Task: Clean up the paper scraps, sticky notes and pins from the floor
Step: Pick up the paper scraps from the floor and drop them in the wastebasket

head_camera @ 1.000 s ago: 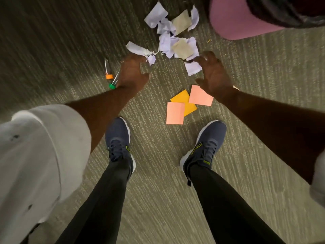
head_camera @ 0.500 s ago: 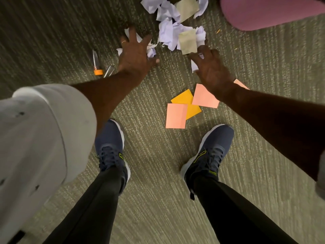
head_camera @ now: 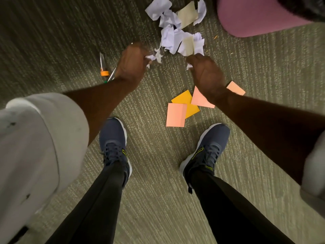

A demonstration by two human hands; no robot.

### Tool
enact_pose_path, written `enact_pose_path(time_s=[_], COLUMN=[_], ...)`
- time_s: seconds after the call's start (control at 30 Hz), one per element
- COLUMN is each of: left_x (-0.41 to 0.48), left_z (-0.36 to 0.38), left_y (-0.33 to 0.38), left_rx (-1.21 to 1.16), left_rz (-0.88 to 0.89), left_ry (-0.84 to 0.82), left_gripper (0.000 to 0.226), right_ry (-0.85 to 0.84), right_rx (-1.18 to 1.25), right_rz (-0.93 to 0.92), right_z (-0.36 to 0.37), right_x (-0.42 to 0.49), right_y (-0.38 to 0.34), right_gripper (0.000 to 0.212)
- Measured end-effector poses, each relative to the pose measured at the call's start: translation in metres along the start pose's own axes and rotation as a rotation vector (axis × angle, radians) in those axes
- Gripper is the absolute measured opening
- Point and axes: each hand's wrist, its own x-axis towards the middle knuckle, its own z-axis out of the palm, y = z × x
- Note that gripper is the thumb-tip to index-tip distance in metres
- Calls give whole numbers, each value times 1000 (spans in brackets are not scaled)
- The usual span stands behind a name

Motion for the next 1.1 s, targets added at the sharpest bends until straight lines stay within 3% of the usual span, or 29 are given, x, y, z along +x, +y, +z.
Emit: enact_pose_path(time_s=[0.33, 0.6, 0.73, 0.87, 1.1], left_x=[-21, -33, -27, -5, 32], left_z=[-78, -140, -169, -180, -184], left_y=[46, 109, 154, 197, 280], left_rx=[18, -30, -89, -190, -327], left_rz=[35, 70, 108, 26, -5], left_ry=[7, 39, 122, 191, 245], left_gripper=[15, 16, 19, 23, 26], right_ry=[-33, 64, 138, 200, 251], right_rx=[11, 51, 61, 53, 49], right_rz=[-43, -20, -18, -4, 71], right_z=[-83, -168, -215, -255, -293], right_x=[-29, -52, -49, -47, -49], right_y=[-26, -32, -17, 5, 52], right_gripper=[34, 36, 47, 33, 33])
